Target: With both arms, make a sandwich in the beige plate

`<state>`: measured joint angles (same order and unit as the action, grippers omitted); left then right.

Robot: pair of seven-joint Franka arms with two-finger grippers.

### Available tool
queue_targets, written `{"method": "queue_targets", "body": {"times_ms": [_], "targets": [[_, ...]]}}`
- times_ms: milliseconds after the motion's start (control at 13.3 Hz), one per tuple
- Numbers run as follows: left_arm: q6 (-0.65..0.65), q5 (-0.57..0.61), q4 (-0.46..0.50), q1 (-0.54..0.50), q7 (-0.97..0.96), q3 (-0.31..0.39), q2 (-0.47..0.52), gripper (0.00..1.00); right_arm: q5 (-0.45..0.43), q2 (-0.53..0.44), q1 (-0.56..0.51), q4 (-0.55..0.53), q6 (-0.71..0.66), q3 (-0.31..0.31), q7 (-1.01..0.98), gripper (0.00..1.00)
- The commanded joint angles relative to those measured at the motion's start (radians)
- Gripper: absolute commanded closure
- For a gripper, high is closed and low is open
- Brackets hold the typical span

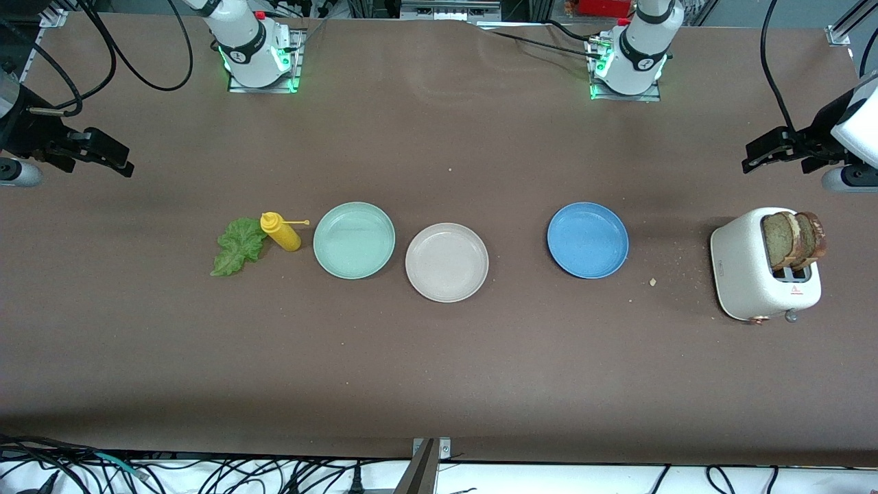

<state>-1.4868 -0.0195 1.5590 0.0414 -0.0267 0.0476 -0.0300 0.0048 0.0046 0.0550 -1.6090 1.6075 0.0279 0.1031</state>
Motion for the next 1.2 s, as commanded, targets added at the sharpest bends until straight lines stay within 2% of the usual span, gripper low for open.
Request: {"method": "queue_targets", "body": {"times_ms": [0,1126], "targets": [[0.008,-0.002,-0.028,-0.006,0.021,-0.005,-0.016,0.00,0.001,-0.003,0.000,0.007,-0.001,0.001,-0.013,0.00],[0.000,0.023,-0.028,-0.006,0.022,-0.005,-0.016,0.00,0.001,-0.003,0.000,0.007,-0.008,0.001,-0.013,0.00]]}}
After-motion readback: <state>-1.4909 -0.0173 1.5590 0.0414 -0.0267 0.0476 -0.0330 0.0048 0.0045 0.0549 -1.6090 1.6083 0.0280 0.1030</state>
